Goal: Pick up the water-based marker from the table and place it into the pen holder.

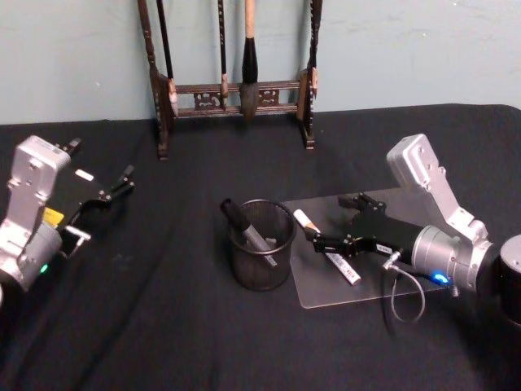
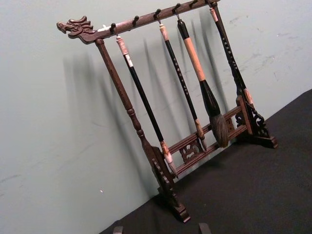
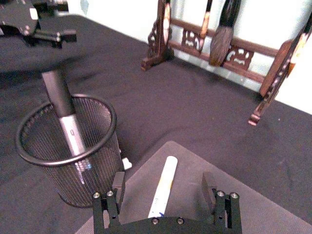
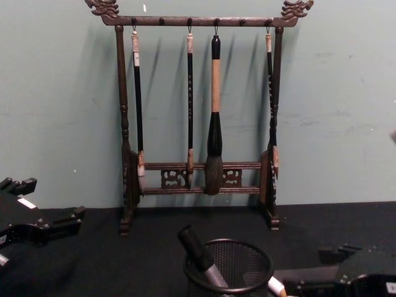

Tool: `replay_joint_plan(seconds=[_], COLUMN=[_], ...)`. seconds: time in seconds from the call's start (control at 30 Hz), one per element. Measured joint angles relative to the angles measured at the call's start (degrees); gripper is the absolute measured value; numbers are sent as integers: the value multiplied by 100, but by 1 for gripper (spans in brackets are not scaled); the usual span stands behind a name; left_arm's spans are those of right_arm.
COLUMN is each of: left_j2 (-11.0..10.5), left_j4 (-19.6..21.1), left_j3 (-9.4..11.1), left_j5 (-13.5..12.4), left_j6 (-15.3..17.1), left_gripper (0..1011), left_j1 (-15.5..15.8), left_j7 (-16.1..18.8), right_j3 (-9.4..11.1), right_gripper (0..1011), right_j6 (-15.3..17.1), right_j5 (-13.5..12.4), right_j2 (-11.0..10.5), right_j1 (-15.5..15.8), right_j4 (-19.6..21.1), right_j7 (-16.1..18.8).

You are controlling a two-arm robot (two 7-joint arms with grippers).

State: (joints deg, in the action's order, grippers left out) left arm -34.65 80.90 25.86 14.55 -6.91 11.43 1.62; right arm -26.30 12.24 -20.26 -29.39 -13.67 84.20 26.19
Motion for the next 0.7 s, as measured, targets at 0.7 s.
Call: replay_joint_plan(seconds=[0.7], left_j2=[0], left_j4=[0], left_j3=[0], left_j5=[0], left_j6=[0], left_gripper=[1001], left_j1=[0], left_j7=[0], right_j3=[-205], right_gripper=[1002], right_j6=[465], right_j5=[304], right_j2=[308], right_j1=[-284], right_j4=[-473], right_j7=[32])
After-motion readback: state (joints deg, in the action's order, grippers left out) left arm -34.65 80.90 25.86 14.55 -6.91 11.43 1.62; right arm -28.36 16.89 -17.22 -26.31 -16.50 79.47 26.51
